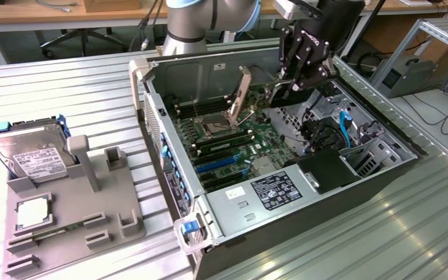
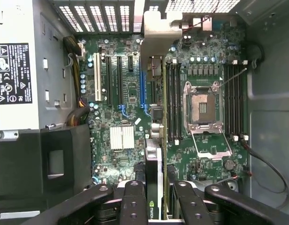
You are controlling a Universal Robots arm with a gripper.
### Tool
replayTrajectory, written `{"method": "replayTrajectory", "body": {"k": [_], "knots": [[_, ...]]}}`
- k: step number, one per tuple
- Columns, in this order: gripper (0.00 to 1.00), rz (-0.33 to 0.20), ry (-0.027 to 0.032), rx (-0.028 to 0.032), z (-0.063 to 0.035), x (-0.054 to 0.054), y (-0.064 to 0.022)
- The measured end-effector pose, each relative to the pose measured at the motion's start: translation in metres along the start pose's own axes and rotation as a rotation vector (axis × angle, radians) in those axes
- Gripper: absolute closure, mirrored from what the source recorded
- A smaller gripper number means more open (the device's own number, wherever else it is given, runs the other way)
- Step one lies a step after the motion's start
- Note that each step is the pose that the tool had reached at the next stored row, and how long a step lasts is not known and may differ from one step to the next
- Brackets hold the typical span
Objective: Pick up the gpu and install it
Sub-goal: 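Insert the gpu into the slot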
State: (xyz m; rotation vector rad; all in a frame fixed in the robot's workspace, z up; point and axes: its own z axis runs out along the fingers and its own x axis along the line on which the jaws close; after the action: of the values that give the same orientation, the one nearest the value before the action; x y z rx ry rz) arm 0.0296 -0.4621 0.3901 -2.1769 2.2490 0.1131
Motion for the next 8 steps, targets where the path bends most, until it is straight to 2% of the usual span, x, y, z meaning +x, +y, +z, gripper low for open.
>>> {"method": "replayTrajectory", "body": {"k": [7, 8], "knots": [[0.73, 0.000, 0.0000, 0.0000, 0.0139, 0.001, 0.0040], [0.73, 0.000, 0.0000, 0.0000, 0.0290, 0.002, 0.0065]]}}
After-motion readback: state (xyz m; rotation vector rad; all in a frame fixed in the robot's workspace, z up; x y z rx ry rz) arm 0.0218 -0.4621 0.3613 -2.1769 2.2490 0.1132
